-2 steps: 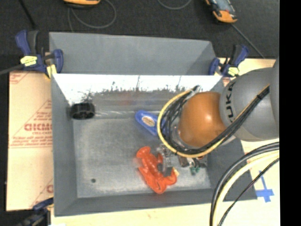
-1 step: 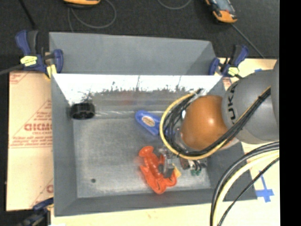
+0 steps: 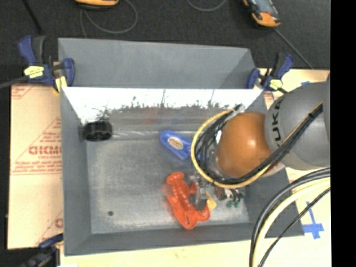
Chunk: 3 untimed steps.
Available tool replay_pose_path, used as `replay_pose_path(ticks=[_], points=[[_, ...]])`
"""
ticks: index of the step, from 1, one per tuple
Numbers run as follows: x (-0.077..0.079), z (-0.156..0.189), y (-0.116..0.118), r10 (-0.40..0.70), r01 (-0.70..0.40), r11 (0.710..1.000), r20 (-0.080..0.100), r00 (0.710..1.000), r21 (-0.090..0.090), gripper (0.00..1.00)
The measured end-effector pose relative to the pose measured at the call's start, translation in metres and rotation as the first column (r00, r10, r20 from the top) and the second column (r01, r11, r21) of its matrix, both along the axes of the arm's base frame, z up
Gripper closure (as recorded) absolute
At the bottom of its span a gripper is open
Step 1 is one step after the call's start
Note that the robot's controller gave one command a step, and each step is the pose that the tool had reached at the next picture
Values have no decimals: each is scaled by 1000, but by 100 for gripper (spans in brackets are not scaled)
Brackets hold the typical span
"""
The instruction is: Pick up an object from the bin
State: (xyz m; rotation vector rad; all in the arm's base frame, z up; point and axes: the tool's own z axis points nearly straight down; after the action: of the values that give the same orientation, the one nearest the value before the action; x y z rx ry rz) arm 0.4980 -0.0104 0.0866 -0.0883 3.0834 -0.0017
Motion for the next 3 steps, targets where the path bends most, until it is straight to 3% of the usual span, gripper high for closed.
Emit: replay_pose_path(ticks=[3], points=[[-2, 56, 1, 16, -16, 1000, -50, 999, -2, 100]])
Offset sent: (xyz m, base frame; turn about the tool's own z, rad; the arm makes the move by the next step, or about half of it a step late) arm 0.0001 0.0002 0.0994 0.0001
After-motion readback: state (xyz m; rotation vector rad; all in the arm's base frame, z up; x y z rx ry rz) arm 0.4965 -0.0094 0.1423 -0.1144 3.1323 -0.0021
